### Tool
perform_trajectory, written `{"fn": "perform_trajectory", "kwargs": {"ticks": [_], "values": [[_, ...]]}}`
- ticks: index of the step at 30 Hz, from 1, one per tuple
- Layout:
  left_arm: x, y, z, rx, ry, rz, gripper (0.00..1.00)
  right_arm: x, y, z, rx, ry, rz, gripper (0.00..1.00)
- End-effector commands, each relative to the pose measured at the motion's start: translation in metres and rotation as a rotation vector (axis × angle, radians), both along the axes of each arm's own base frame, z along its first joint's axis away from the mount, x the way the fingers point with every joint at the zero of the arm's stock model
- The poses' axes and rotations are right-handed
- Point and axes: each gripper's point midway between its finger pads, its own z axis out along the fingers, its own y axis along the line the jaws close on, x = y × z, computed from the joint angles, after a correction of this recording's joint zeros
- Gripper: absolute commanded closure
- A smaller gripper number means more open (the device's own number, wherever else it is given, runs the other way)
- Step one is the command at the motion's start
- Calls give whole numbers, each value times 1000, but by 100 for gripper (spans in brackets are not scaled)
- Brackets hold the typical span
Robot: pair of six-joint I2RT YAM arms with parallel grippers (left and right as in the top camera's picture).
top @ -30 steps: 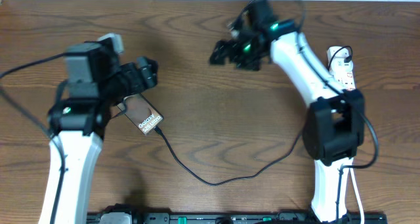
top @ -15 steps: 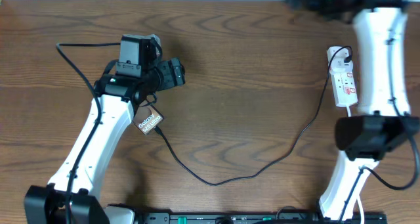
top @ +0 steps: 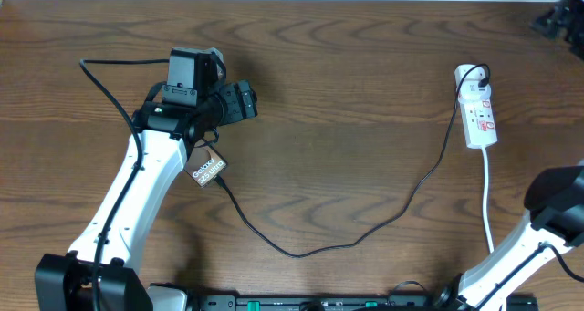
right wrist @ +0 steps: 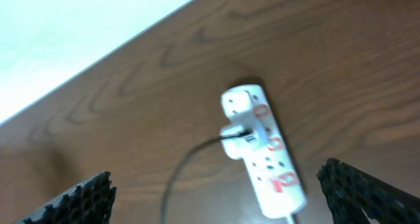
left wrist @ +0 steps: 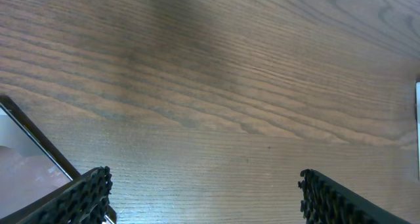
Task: Plug charger to phone and switch on socket
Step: 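Move the right gripper over the white power strip's orange switch, then press down the switch beside the plugged charger with the right gripper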
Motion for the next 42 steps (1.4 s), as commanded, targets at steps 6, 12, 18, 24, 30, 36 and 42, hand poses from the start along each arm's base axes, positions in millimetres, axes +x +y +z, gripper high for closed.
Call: {"fn": "perform_trajectory", "kwargs": {"ticks": [6,12,18,24,30,36,42], "values": [[6,0,8,8,-24,9,10,-12,11,-47,-28,45,214,1],[5,0,8,8,-24,9,10,-11,20,-100,25,100,233,1],[5,0,7,9,-22,9,10,-9,31,-125,83,91,257,1],[4,1,7,10,-17,8,10,-12,38,-155,101,113,265,1],[4,1,6,11,-14,9,10,-11,51,-170,136,95,290,1],[3,1,6,11,-10,8,10,-6,57,-172,116,92,306,1],[0,3,3,21,4,13,10,-4,51,-179,57,129,270,1]]}}
